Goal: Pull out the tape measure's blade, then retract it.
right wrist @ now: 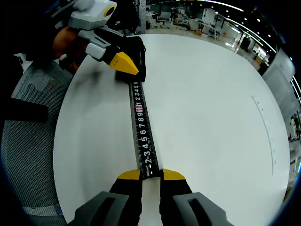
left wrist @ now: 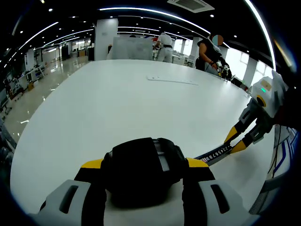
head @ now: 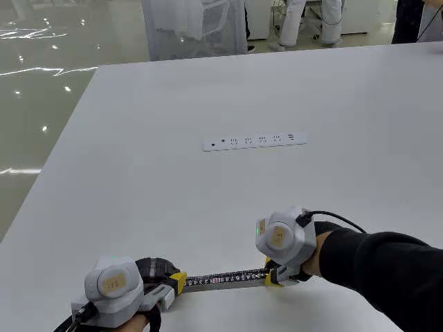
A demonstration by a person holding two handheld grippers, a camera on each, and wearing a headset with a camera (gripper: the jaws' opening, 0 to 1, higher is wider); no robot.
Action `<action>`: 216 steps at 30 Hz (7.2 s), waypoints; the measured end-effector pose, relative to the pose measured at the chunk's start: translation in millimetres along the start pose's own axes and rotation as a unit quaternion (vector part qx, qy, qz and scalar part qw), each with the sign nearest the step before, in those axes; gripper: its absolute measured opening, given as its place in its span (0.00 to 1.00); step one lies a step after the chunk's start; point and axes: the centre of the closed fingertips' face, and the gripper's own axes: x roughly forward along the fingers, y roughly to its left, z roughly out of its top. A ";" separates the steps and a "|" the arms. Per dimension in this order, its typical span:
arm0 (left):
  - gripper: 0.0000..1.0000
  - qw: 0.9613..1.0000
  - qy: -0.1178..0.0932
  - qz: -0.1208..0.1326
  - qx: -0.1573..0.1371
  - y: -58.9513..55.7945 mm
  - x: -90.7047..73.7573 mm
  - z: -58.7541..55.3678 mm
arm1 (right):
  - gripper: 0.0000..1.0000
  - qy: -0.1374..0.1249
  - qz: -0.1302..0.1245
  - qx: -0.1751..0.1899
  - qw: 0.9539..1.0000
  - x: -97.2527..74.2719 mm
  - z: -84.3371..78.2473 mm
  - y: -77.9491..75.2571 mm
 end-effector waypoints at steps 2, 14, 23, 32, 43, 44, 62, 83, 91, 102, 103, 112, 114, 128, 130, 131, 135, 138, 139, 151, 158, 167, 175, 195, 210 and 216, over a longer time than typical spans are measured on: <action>0.61 1.000 0.002 -0.001 -0.002 0.3 0.8 0.7 | 0.10 0.001 -0.001 0.001 1.000 0.2 0.5 0.0; 0.61 1.000 0.001 -0.001 -0.002 -0.3 1.3 1.1 | 0.10 0.003 0.000 -0.002 1.000 2.0 4.1 0.2; 0.62 1.000 0.001 -0.005 -0.003 -0.6 1.4 0.9 | 0.10 0.004 0.000 0.002 1.000 3.8 7.5 0.2; 0.62 1.000 0.001 -0.008 -0.005 -0.4 1.8 0.4 | 0.10 0.007 -0.001 0.004 1.000 5.5 10.5 -0.1; 0.62 1.000 0.000 -0.010 -0.007 -0.3 2.5 -0.3 | 0.10 0.006 0.000 0.004 1.000 6.7 13.4 0.2; 0.62 1.000 0.000 -0.010 -0.007 -0.3 2.5 -0.3 | 0.10 0.005 0.000 0.006 1.000 6.8 13.6 0.2; 0.62 1.000 0.001 -0.008 -0.008 -0.4 2.7 -0.9 | 0.10 -0.001 0.003 0.005 1.000 9.6 19.5 2.0; 0.62 1.000 0.000 -0.009 -0.010 0.0 3.6 -0.2 | 0.10 -0.004 0.004 0.001 1.000 12.9 27.2 3.2; 0.62 1.000 0.000 -0.010 -0.010 -0.1 3.5 -0.4 | 0.10 -0.009 0.004 0.003 1.000 14.0 30.6 4.3; 0.62 1.000 0.001 -0.011 -0.011 -0.7 3.4 -0.8 | 0.10 -0.016 0.003 0.007 1.000 15.6 35.9 5.2; 0.62 1.000 0.001 -0.011 -0.011 -0.7 3.4 -0.9 | 0.10 -0.017 0.004 0.005 1.000 15.8 36.3 5.3; 0.63 1.000 0.001 -0.011 -0.011 -1.0 3.2 -1.6 | 0.10 -0.018 0.009 -0.004 1.000 17.9 38.5 5.3; 0.63 1.000 0.001 -0.011 -0.012 -1.1 3.3 -1.6 | 0.10 -0.019 0.009 -0.004 1.000 18.2 39.5 5.1; 0.63 1.000 0.001 -0.010 -0.011 -0.5 3.4 -1.9 | 0.10 -0.024 0.007 0.005 1.000 22.3 47.7 5.3; 0.63 1.000 0.001 -0.010 -0.011 -0.6 3.6 -1.9 | 0.10 -0.026 0.006 0.006 1.000 22.5 48.8 5.7; 0.63 1.000 0.001 -0.010 -0.012 -0.5 3.7 -2.0 | 0.10 -0.026 0.006 0.004 1.000 22.6 49.3 5.8; 0.63 1.000 0.001 -0.010 -0.012 -0.2 4.3 -2.0 | 0.10 -0.029 0.007 0.001 1.000 23.3 51.1 6.2; 0.63 1.000 0.000 -0.010 -0.012 -0.2 4.4 -1.9 | 0.10 -0.030 0.008 -0.002 1.000 23.8 52.0 5.7; 0.63 1.000 -0.001 -0.010 -0.012 -0.1 4.4 -1.7 | 0.10 -0.030 0.008 -0.001 1.000 23.7 52.6 5.9; 0.62 1.000 -0.008 -0.012 -0.016 0.6 3.5 -1.6 | 0.10 -0.032 0.010 0.002 0.999 25.4 58.1 6.9; 0.62 1.000 -0.009 -0.013 -0.020 0.0 2.4 -1.2 | 0.10 -0.041 0.010 0.001 0.999 26.1 60.4 7.9; 0.62 1.000 -0.006 -0.016 -0.019 -0.3 3.0 -1.7 | 0.10 -0.044 0.012 0.000 0.999 27.7 63.0 8.8; 0.62 1.000 -0.004 -0.016 -0.019 -0.7 3.5 -1.8 | 0.10 -0.041 0.017 0.009 0.999 28.1 63.8 9.4; 0.62 0.999 -0.002 -0.022 -0.028 -0.9 4.8 -2.5 | 0.10 -0.051 0.009 0.010 0.999 30.5 74.9 11.1; 0.62 0.999 -0.001 -0.026 -0.032 -0.7 5.1 -2.6 | 0.09 -0.068 0.009 0.005 0.998 34.1 81.2 12.1; 0.62 0.999 -0.001 -0.027 -0.033 -0.9 5.0 -2.7 | 0.10 -0.071 0.009 0.005 0.997 36.3 83.3 12.1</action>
